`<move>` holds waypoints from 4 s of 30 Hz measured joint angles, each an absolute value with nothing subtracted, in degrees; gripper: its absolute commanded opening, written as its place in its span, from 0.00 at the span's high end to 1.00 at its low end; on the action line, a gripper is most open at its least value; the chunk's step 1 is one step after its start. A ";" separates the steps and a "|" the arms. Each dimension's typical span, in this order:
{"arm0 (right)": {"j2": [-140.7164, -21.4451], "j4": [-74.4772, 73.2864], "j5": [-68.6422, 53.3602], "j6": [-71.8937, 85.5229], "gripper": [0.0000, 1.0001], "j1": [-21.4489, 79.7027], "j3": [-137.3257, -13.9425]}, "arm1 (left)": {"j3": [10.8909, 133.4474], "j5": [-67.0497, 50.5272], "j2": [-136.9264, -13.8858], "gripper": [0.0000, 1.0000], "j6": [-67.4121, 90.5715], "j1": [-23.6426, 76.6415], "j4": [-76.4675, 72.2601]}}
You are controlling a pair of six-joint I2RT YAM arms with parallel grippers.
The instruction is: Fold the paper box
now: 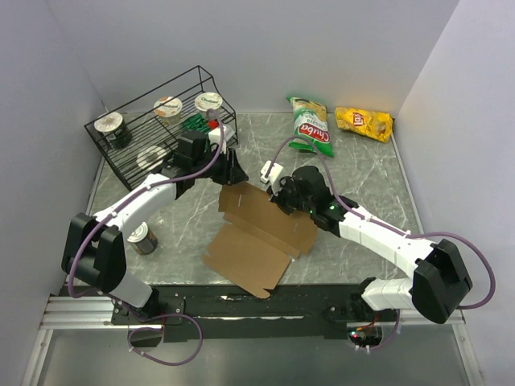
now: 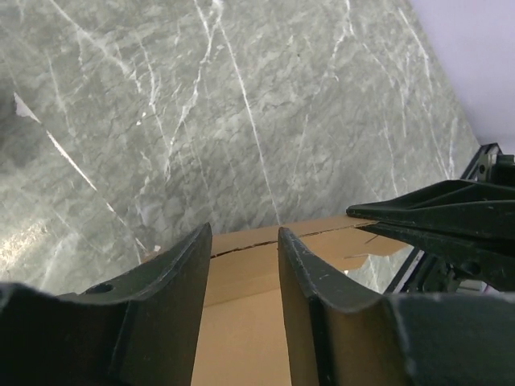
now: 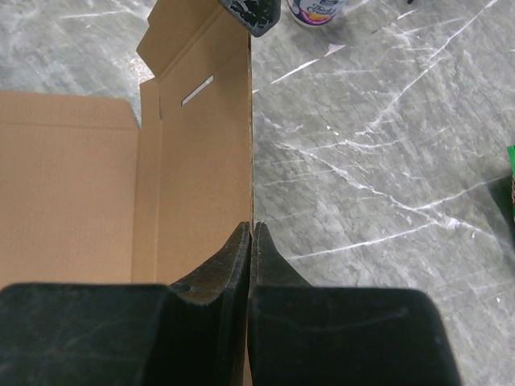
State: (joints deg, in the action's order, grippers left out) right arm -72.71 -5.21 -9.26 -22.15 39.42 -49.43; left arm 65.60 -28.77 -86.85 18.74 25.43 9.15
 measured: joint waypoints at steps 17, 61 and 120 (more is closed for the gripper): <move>-73.87 -5.04 -8.14 -22.15 1.00 39.57 -49.34 | 66.04 -19.55 -87.05 0.23 19.20 27.24 11.90; -75.88 -5.26 -4.27 -21.93 1.00 39.48 -49.17 | 64.36 -17.41 -86.39 0.70 19.29 32.34 11.35; -78.98 -2.96 0.80 -22.41 1.00 41.12 -49.19 | 67.57 1.43 -85.30 0.23 19.25 28.10 18.35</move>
